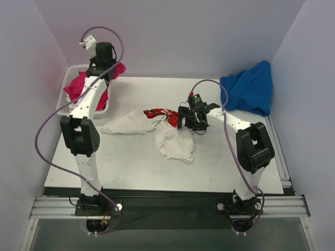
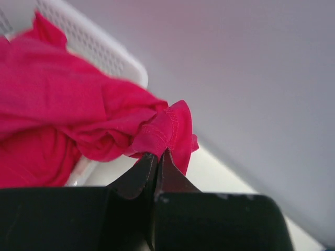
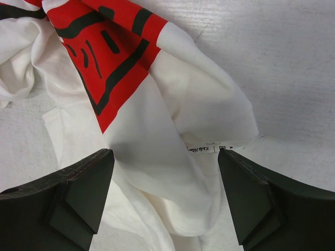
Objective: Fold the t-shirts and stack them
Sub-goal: Flatten the tshirt out
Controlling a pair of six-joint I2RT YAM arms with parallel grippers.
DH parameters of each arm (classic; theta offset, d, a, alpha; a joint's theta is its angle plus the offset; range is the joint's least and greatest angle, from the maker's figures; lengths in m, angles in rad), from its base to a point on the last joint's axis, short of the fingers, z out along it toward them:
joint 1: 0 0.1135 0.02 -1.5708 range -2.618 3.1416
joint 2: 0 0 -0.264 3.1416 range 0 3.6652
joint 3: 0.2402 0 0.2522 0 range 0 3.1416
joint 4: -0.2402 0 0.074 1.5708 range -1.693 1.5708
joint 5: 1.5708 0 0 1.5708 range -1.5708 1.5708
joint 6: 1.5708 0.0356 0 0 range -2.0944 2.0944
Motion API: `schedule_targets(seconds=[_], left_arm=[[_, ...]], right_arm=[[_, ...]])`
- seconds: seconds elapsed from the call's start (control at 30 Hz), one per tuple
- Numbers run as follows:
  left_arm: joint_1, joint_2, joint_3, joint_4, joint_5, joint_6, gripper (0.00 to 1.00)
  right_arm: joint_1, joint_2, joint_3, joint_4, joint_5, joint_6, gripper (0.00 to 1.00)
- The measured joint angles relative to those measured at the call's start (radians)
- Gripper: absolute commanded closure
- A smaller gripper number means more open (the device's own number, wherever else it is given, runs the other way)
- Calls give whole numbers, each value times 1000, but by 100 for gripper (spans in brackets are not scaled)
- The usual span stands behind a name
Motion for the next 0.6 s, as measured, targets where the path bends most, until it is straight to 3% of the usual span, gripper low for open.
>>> schedule_targets(seconds=[0.3, 0.53, 0.6], left_arm=[[169, -198, 42, 97, -133, 34, 100], [245, -353, -200, 200, -214, 92, 100], [241, -392, -315, 228, -220, 95, 79]], right_arm=[[0, 0, 0, 0, -12, 3, 17], [1, 5, 2, 0, -19, 13, 18], [1, 16, 6, 1, -21, 15, 18]])
